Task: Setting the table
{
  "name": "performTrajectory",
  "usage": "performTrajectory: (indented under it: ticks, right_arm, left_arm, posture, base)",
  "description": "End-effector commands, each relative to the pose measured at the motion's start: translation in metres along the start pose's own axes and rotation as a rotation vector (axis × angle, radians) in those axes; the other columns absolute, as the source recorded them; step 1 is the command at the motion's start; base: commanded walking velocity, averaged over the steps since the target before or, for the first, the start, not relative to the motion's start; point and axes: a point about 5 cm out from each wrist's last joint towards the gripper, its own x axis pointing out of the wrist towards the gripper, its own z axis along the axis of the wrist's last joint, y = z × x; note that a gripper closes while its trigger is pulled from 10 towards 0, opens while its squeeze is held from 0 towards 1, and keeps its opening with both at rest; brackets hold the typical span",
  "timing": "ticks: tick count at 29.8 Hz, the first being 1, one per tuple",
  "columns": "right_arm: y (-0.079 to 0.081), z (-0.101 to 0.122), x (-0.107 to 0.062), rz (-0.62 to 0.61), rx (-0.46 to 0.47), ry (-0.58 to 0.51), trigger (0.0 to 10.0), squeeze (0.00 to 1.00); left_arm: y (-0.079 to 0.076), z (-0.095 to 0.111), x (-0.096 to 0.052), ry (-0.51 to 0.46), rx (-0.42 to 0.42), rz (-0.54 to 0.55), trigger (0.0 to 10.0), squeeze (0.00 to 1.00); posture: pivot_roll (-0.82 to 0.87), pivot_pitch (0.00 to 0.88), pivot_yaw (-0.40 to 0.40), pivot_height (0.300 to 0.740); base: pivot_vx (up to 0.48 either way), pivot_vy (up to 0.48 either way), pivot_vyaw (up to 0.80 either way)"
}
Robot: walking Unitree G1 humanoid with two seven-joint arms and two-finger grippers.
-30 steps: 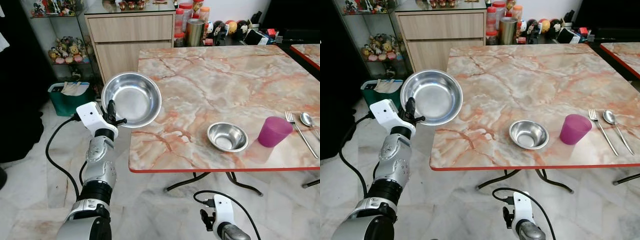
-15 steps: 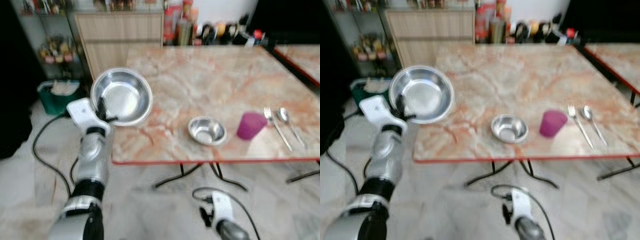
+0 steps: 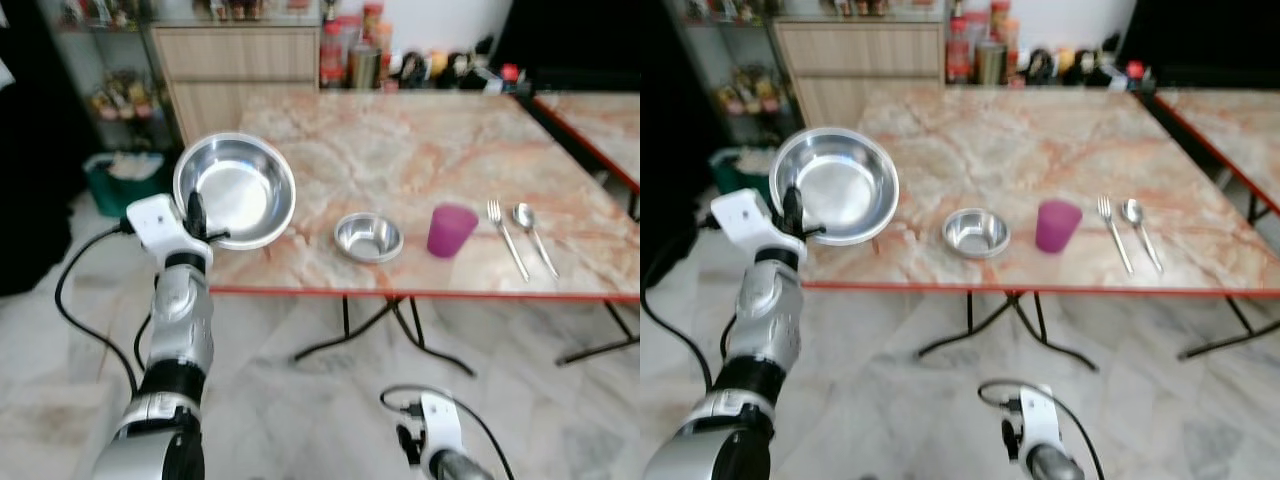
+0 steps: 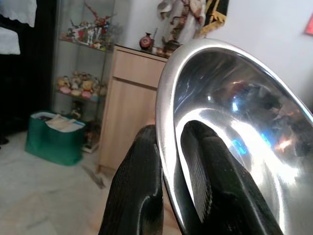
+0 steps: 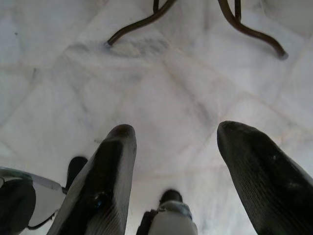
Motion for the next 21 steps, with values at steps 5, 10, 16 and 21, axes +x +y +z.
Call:
performTrajectory:
  ticks: [5,10,16,21]
  right_arm:
    - [-0.0053,0.0014,-0.0003,-0.016,-0.014,-0.004,10.0,0.0]
    - [-0.0056,-0.0004,-0.0006,-0.013,-0.008,0.007,10.0,0.0]
    - [-0.0062,0.0013,-0.0002,-0.009,-0.008,0.007,10.0,0.0]
    - [-0.0072,0.0049,0.0004,-0.011,-0.013,-0.001,10.0,0.0]
  left_arm:
    - [-0.01,0.0026,0.0026,-0.007,0.004,-0.036,10.0,0.0]
    - [-0.0137,-0.0028,-0.0013,0.014,0.007,-0.054,10.0,0.0]
    - [-0.0157,-0.0063,-0.004,0.024,0.002,-0.058,10.0,0.0]
    - [-0.0175,-0.0053,-0.003,0.021,0.009,-0.063,10.0,0.0]
  posture:
    - [0.1,0.012,0.002,0.715]
    - [0.1,0.0,0.0,0.715]
    - [0.1,0.0,-0.004,0.715]
    - [0.09,0.012,-0.016,0.715]
  base:
    - [0.0,-0.322,0.1]
    - [0.0,-0.322,0.57]
    - [0.0,-0.321,0.0]
    - [0.0,-0.314,0.0]
